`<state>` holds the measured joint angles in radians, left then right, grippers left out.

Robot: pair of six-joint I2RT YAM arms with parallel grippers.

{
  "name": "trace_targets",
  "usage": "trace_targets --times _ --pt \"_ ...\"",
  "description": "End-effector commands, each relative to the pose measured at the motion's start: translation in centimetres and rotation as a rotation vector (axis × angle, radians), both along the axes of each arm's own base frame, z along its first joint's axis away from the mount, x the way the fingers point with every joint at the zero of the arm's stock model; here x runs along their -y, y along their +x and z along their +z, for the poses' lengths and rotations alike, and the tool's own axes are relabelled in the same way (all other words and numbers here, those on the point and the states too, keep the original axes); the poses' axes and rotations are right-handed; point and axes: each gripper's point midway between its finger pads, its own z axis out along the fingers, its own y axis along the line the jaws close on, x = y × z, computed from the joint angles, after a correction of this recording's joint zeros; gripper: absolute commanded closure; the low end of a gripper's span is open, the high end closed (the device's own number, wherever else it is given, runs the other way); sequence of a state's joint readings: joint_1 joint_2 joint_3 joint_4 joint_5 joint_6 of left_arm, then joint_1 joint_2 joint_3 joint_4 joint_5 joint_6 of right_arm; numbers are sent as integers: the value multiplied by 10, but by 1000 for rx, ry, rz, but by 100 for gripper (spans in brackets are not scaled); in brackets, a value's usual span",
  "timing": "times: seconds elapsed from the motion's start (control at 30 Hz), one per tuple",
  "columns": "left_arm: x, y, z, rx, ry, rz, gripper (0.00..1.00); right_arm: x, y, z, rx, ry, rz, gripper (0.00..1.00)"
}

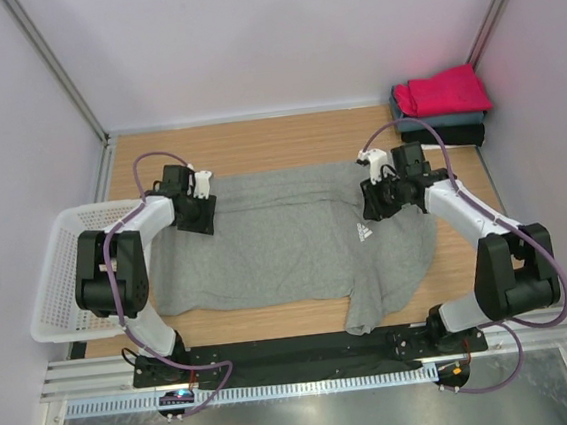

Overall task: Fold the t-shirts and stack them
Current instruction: Fold the tshirt

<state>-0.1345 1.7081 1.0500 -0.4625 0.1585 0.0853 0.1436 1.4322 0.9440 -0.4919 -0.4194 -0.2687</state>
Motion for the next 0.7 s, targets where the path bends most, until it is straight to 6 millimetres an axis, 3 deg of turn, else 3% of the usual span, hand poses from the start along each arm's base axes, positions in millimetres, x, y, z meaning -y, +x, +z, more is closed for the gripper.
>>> trace_targets --times 0.0,0.1,0.2,0.33,0.37,0.47,0.63,0.67 --pt "1 5 11 34 -18 7 53 4 -1 -8 7 -58 20 69" --pt "2 5 10 32 -16 3 53 12 7 -21 24 -112 11 68" --pt "-6 11 12 50 25 11 53 18 27 -22 88 -152 -13 66" --pt "-7 36 40 139 46 -6 53 13 55 -15 140 -143 -17 66" --pt "-7 50 54 181 52 -14 53 11 68 -3 167 -135 -18 66" --pt "-19 80 70 240 128 17 53 7 89 4 190 -127 -23 66" --pt "-21 99 46 182 137 38 53 6 114 4 208 -118 -57 65" --pt "-26 104 43 181 159 57 53 9 117 -5 182 -113 -84 64"
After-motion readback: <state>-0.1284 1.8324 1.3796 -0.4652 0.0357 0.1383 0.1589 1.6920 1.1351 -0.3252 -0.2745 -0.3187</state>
